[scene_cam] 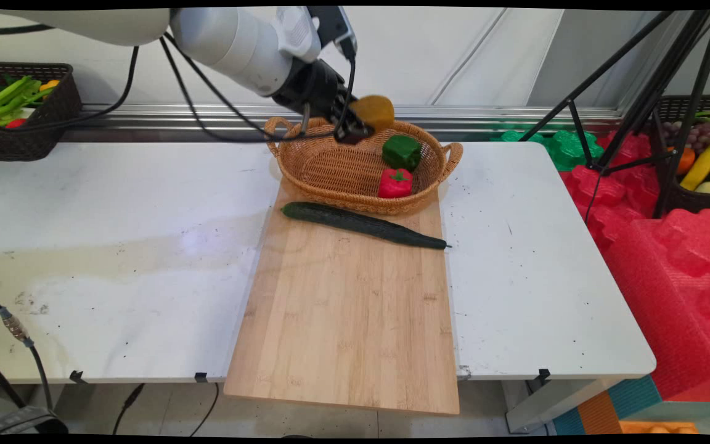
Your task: Place the picked object on the cutting board
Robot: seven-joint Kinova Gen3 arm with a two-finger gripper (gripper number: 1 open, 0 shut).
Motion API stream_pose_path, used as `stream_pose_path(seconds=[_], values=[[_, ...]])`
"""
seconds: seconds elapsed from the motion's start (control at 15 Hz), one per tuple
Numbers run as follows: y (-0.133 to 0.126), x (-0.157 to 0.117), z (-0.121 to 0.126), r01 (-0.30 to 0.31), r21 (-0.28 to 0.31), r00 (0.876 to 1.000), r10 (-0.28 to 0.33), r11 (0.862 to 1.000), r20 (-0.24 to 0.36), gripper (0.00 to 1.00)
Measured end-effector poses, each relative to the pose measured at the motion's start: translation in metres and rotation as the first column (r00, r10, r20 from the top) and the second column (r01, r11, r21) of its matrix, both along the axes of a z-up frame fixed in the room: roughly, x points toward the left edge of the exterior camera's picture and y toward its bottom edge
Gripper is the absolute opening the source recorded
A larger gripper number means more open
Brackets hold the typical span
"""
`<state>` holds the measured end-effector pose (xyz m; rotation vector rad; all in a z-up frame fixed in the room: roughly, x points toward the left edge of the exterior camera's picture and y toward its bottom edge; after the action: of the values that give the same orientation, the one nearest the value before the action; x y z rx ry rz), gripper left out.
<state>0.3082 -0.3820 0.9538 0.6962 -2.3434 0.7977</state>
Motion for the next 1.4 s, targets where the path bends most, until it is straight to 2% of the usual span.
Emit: stream_pose_path(seconds=[0.07, 0.27, 0.33, 0.53, 0.6, 0.8, 1.0, 1.13, 1.4], values=[[0.012, -0.005, -0.002, 0.07, 0.005, 0.997, -0.07, 0.998, 0.035, 0.0], [0.032, -0.013, -0.008, 0.189, 0.026, 0.976, -0.191, 0.982, 0.101, 0.0], [0.039, -0.015, -0.011, 0.228, 0.038, 0.965, -0.231, 0.973, 0.124, 0.0], [0.06, -0.025, -0.027, 0.329, 0.094, 0.921, -0.341, 0.94, 0.19, 0.0], [0.064, -0.027, -0.031, 0.344, 0.107, 0.911, -0.359, 0.933, 0.201, 0.0], [0.079, -0.039, -0.054, 0.402, 0.175, 0.869, -0.435, 0.899, 0.236, 0.0], [0.088, -0.051, -0.071, 0.435, 0.223, 0.841, -0.483, 0.872, 0.246, 0.0], [0.094, -0.062, -0.085, 0.46, 0.26, 0.819, -0.518, 0.849, 0.245, 0.0], [0.099, -0.076, -0.102, 0.489, 0.298, 0.794, -0.56, 0.82, 0.237, 0.0]])
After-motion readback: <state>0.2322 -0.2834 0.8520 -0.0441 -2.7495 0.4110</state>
